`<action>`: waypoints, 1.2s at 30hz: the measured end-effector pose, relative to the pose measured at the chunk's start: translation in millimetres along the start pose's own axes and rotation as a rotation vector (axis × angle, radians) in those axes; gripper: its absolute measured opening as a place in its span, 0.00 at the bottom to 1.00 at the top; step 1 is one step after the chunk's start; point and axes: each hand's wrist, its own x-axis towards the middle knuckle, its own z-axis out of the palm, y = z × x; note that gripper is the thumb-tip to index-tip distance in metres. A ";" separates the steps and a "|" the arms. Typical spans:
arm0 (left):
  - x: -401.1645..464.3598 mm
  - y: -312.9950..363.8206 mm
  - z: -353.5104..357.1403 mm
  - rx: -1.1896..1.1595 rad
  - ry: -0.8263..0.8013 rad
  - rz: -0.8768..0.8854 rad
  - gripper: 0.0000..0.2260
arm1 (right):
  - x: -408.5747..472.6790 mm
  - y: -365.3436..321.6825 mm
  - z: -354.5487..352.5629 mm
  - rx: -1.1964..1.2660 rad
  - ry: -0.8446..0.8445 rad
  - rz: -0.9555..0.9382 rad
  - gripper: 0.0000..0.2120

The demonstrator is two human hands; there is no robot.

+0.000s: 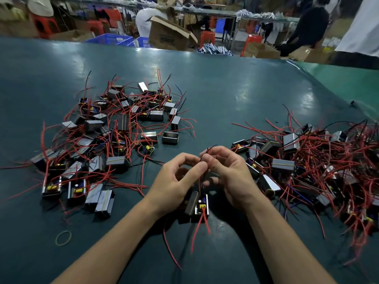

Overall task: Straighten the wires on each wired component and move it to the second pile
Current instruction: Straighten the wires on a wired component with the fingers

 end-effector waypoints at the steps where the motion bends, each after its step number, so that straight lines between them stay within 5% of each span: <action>1: -1.1 0.9 0.4 -0.016 -0.027 -0.009 0.15 | 0.4 0.3 -0.6 -0.013 0.013 -0.014 0.02; 3: -1.8 1.3 1.9 -0.002 -0.021 -0.021 0.18 | 1.4 1.5 -2.0 -0.037 0.046 -0.037 0.03; 12: 2.5 -4.3 5.4 -0.008 0.066 -0.069 0.01 | 2.9 0.7 -7.0 -0.099 0.165 -0.095 0.03; 20: 4.6 -8.0 3.2 0.008 0.240 0.002 0.05 | 1.8 -5.4 -14.0 -0.197 0.148 -0.087 0.08; 32: 8.4 -7.5 0.2 -0.129 0.218 -0.074 0.04 | 3.1 -4.1 -16.9 -0.193 0.204 -0.111 0.07; 36: 13.4 -9.3 1.1 -0.188 0.394 -0.056 0.07 | -0.9 -6.7 -13.6 -0.387 0.262 -0.065 0.14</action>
